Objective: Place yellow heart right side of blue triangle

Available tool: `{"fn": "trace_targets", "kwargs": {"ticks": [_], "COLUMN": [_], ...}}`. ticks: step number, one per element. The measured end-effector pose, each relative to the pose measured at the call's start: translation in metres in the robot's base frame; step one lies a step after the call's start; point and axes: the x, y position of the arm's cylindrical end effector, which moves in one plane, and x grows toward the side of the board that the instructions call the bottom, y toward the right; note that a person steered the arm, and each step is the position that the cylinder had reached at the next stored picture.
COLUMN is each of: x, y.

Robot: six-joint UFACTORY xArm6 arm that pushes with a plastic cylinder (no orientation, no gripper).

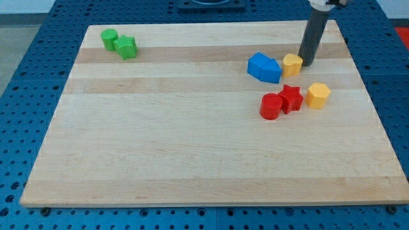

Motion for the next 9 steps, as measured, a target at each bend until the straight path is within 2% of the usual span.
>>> {"fn": "trace_targets", "kwargs": {"ticks": [1, 3, 5, 6, 7, 9], "x": [0.034, 0.036, -0.018, -0.017, -0.005, 0.069], "y": [-0.016, -0.016, -0.025, -0.046, -0.061, -0.044]}}
